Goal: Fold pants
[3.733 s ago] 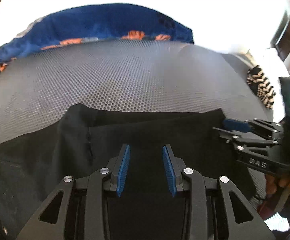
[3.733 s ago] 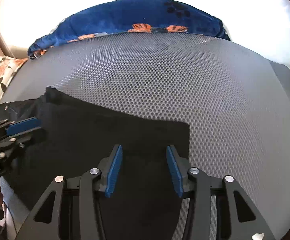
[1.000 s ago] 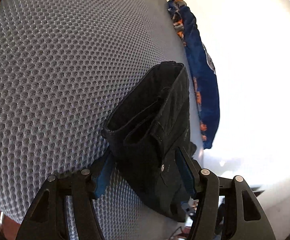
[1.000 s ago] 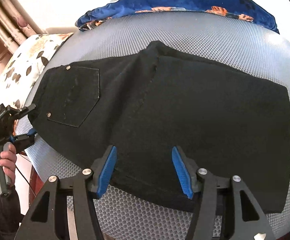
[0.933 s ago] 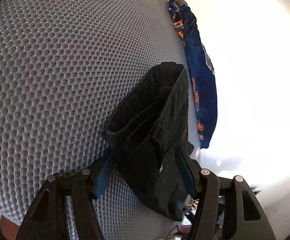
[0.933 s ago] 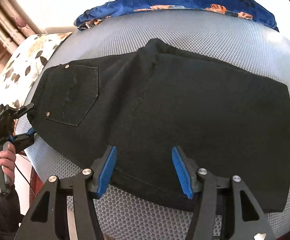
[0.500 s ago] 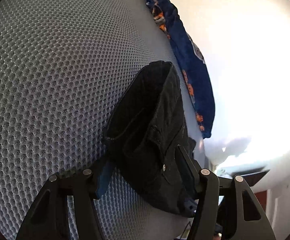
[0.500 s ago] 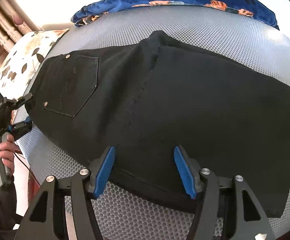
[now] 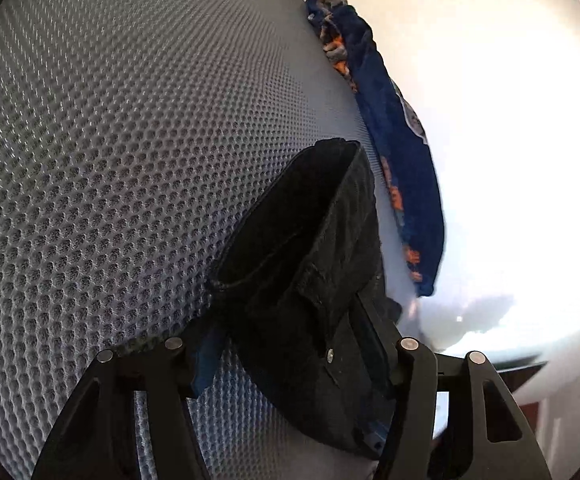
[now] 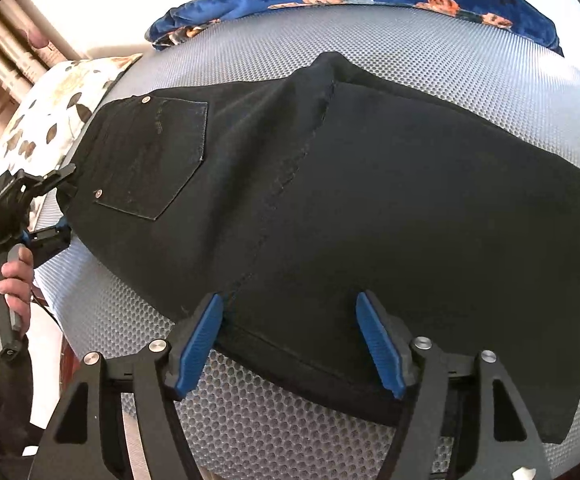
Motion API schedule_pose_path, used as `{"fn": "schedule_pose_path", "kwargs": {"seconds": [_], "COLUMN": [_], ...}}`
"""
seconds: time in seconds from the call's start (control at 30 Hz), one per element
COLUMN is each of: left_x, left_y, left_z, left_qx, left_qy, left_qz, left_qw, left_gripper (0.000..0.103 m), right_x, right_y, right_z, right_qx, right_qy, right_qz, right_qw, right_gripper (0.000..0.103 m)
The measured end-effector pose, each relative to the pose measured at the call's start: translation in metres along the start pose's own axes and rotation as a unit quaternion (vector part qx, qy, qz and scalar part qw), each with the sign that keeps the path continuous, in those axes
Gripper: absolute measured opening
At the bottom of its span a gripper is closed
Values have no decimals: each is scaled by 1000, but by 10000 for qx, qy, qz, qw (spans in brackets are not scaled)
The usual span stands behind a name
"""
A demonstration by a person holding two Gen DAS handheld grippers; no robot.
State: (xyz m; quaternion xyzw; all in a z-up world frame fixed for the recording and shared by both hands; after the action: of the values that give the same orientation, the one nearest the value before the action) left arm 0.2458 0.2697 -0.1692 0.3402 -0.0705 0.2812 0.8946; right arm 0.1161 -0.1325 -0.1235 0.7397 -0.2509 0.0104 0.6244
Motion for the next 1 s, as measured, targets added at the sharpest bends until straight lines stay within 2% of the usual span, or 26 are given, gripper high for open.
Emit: {"fn": "schedule_pose_path", "kwargs": {"seconds": [0.1,0.2,0.27,0.4,0.6,0.7,0.83,1.0], "left_x": [-3,-1,-2,-10,-14,-23,-43,-71], "left_y": [-4,-5,0,21,31,26,8,-15], "left_z": [4,6,14,52,116,154,208,255], "left_qx": [480,513,536,562,475,404,401,281], "left_qy": [-288,-359,-467,-1175,-1853,-2297,-2935,-3412], "left_qz": [41,55,124,260,389,367,296,130], "left_qw": [9984,9980,9974,9911,9808,9717,9546,9395], "left_gripper": [34,27,26,25,24,24,24,24], "right_x": [-2,-3,-2,3,14,19,21,22], "right_y": [-1,-3,-2,8,49,71,94,113], "right_z": [-4,-9,-10,-3,34,64,95,128], "right_qx": [-109,-148,-148,88,172,272,294,345], "right_qy": [120,175,183,-26,-517,-922,-1238,-1510], "right_qz": [48,52,42,4,457,660,924,1146], "right_qw": [9999,9997,9997,10000,9975,9932,9876,9813], "right_gripper": [70,73,73,72,72,72,72,72]}}
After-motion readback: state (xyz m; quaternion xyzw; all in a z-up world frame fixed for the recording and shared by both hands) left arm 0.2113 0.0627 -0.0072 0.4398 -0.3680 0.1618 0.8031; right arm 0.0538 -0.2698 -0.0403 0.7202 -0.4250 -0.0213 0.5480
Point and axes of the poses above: each gripper's, at about its wrist camera, not at the fingertips, and y roughly against the way its jaws point, z to its right, x to its top, the point moved 2 cm from there along -y, roughly the way its jaws point, and after that the axes turned 12 degrees about -y, right-handed, at the moved point
